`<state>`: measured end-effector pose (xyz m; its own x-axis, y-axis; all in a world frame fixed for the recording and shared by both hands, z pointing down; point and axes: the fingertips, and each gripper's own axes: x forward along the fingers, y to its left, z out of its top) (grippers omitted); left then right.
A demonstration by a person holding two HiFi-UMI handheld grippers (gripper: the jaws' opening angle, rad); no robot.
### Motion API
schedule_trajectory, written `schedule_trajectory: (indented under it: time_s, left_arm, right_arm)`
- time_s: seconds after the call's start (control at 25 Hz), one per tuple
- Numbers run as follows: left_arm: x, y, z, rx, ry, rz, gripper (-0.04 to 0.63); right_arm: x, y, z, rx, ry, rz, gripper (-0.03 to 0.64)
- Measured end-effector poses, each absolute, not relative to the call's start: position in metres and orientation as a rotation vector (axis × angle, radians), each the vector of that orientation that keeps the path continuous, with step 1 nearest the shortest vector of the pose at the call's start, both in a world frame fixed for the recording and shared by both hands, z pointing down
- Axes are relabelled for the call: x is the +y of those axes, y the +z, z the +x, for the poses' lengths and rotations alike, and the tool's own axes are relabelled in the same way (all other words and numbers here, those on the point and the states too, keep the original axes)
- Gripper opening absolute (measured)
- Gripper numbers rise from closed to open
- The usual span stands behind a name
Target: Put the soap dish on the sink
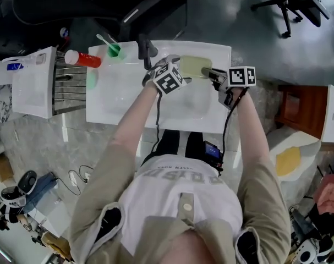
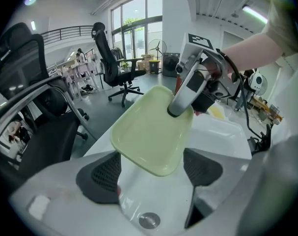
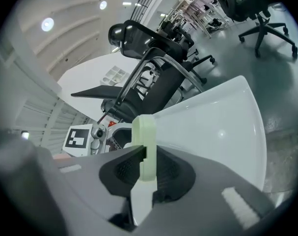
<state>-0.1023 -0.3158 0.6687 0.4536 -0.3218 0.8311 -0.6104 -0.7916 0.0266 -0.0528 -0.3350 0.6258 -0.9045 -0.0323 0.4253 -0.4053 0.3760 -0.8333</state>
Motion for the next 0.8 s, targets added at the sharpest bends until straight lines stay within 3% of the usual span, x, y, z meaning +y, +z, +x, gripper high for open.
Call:
schedule_trajectory:
  time_s: [0.8]
  left_arm:
    - [-0.329, 0.683, -0.102, -0.849, 1.300, 2.284, 0.414]
  right_arm:
    - [-0.374, 0.669, -0.042, -2.130, 1.508, 0.588, 0.046]
